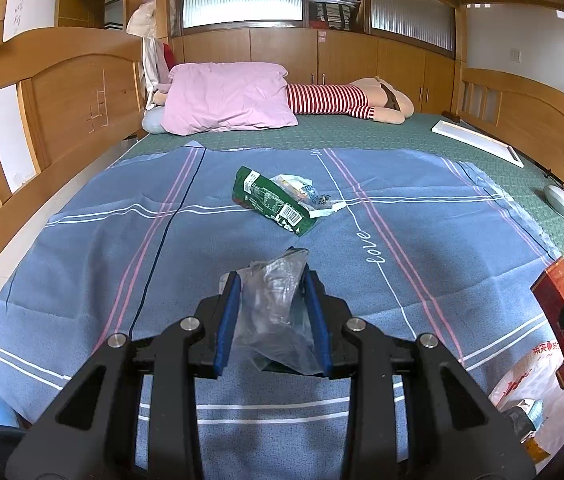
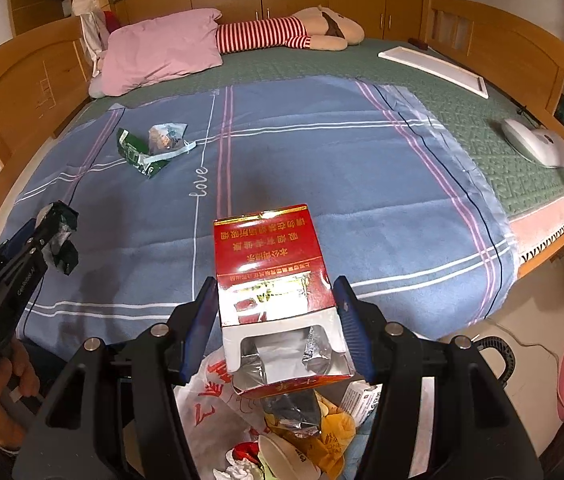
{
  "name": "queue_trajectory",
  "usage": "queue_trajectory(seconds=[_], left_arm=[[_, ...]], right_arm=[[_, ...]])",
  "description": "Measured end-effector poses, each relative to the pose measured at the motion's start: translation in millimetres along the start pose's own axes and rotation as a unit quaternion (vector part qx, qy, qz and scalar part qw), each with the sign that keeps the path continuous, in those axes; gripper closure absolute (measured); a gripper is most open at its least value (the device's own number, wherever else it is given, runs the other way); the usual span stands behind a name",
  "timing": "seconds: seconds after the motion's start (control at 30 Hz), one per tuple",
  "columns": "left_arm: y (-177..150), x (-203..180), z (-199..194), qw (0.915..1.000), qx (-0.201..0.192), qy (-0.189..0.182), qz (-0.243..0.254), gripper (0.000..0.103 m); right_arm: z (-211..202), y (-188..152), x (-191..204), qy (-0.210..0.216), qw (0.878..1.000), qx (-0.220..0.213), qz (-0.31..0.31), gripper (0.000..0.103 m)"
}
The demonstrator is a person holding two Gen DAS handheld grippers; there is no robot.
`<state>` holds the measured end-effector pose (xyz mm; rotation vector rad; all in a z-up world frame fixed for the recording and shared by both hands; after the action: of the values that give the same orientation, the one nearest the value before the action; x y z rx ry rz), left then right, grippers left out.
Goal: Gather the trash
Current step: 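Carry the red tissue box over the bin and open the right tool, then carry the grey plastic bag over the bin and open the left tool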
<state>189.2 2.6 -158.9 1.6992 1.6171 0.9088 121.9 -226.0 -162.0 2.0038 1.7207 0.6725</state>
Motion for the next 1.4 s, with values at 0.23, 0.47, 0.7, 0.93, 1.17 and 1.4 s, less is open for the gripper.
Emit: queue_trajectory(seconds=[0.23,0.47,0.7,0.93,1.17,1.4], left_arm=[[0.1,-0.8,-0.3,1.0,0.0,-0.006,0.001,0.069],[-1.7,-2.7,2.9,0.9998,0.009,-0.018,-0.002,0.069],[-3.5,-14.7,3.7,0.9983,0.015,-0.057,0.001,0.069],[-8.5,-82.2,-28.1,0.9562,0.015,-0.291,0.026,0.069],[-34.9,-143.7,-80.0,0.8787,0.023,-0.462,0.118,0.068],[-60.8,-170.3,-99.7,0.8445,0.041,-0.503,0.179,0.028]], right_arm=[[-13.3,-18.8,-10.6,-0.009,1.0,0.017,-0.018,0.045],[-25.2,-69.2,-41.7,-0.016,0.993,0.103,-0.054,0.044],[-52.2,-47.2,-46.2,0.028,0.999,0.041,-0.016,0.02],[-65.6,-16.5,-57.0,0.022,0.998,-0.026,0.056,0.02],[-88.2,6.9,-88.9,0.009,0.99,-0.08,0.116,0.02],[-73.9,3.3,-90.9,0.016,0.989,-0.057,0.138,0.02]])
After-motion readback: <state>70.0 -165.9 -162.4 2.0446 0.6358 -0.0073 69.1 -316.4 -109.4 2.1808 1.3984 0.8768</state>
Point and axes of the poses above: each gripper's, at about its wrist camera, not at the fingertips, and z roughly the way its jaws point, x to its left, y to its top, the point moved 9 cm from there along z, roughly the way its jaws point, and after that the axes turned 2 degrees about z, right-handed, at the moved point
